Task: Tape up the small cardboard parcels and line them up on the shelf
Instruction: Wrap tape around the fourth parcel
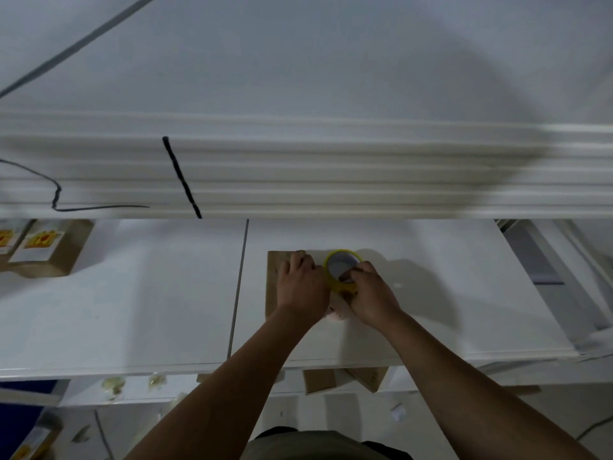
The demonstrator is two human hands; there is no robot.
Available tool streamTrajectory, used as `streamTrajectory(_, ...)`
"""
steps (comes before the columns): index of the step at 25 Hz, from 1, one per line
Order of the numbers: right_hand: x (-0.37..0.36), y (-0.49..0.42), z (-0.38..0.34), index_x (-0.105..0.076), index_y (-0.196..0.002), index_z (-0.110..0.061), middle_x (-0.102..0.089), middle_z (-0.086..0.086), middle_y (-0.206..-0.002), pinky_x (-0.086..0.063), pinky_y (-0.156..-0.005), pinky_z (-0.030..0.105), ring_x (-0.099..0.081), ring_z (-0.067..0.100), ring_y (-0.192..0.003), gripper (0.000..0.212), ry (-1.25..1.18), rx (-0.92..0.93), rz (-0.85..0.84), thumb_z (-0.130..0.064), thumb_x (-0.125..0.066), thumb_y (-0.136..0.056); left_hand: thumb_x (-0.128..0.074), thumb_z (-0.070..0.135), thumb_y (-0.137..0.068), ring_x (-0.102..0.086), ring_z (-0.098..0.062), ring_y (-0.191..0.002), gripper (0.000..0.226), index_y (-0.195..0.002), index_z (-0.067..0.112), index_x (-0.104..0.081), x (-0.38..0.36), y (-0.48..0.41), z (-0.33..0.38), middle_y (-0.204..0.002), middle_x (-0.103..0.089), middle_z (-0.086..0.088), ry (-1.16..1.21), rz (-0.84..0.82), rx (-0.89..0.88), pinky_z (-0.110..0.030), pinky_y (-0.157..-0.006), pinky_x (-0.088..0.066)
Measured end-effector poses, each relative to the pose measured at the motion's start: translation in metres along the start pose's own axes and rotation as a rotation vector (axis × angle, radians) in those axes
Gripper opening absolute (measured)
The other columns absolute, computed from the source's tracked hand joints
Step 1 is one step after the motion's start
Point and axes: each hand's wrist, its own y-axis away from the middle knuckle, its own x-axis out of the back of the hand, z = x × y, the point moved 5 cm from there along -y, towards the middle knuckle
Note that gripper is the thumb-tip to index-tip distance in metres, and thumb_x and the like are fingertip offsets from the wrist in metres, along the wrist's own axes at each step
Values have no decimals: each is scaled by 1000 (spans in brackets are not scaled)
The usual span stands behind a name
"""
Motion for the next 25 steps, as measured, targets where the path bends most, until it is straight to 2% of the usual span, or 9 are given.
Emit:
streamTrajectory(2, 0, 1, 1, -67, -135, -19, -44, 5, -151, -52, -106, 40, -60, 29, -129, 46, 1, 17, -1, -28, -75, -91, -59, 41, -95, -42, -35, -132, 34, -117, 17, -70, -9, -9, 3, -135, -58, -12, -53, -88, 33, -44, -105, -36)
streamTrajectory(7, -15, 16, 6, -48, -151, -28, -22, 1, -168, -52, -103, 47, -46, 32, -141, 70, 80, 29, -25, -53, -72, -90, -58, 49, -92, -41, -36, -134, 42, -108, 16, -77, -15, -15, -3, -138, -57, -13, -64, -114, -5, -48, -105, -35)
streamTrajectory(10, -21, 20, 9, -46, -150, -26, -17, 2, -170, -51, -103, 48, -40, 35, -139, 70, 84, 37, 0, -55, -70, -91, -48, 44, -99, -41, -35, -134, 40, -109, 18, -77, -13, -15, -7, -133, -62, -9, -74, -123, -39, -48, -105, -37)
streamTrajectory(15, -17, 10, 15, -48, -149, -23, -17, 3, -170, -43, -111, 43, -41, 38, -140, 70, 43, 3, -70, -42, -77, -88, -44, 32, -106, -42, -31, -132, 32, -110, 24, -74, -5, -16, -8, -115, -72, 2, -136, -175, -63, -47, -97, -45)
streamTrajectory(18, -20, 9, 14, -44, -149, -29, -9, -1, -171, -42, -110, 46, -34, 37, -141, 69, 48, -51, -114, -49, -71, -88, -45, 27, -106, -41, -32, -130, 27, -110, 26, -73, -3, -17, -7, -115, -69, 1, -140, -211, -104, -47, -96, -45)
streamTrajectory(21, -29, 14, 7, -40, -149, -35, -3, -4, -172, -42, -107, 48, -29, 37, -141, 63, 75, -88, -49, -59, -58, -93, -48, 27, -105, -41, -32, -129, 25, -111, 28, -73, -3, -17, -10, -115, -67, 1, -135, -223, -124, -49, -97, -46)
streamTrajectory(25, -30, 21, 10, -34, -154, -42, 2, -7, -174, -36, -114, 47, -20, 32, -149, 64, 84, -20, -28, -60, -57, -96, -48, 21, -104, -38, -31, -132, 29, -116, 28, -73, -5, -19, -12, -117, -67, 0, -76, -258, -107, -49, -99, -46)
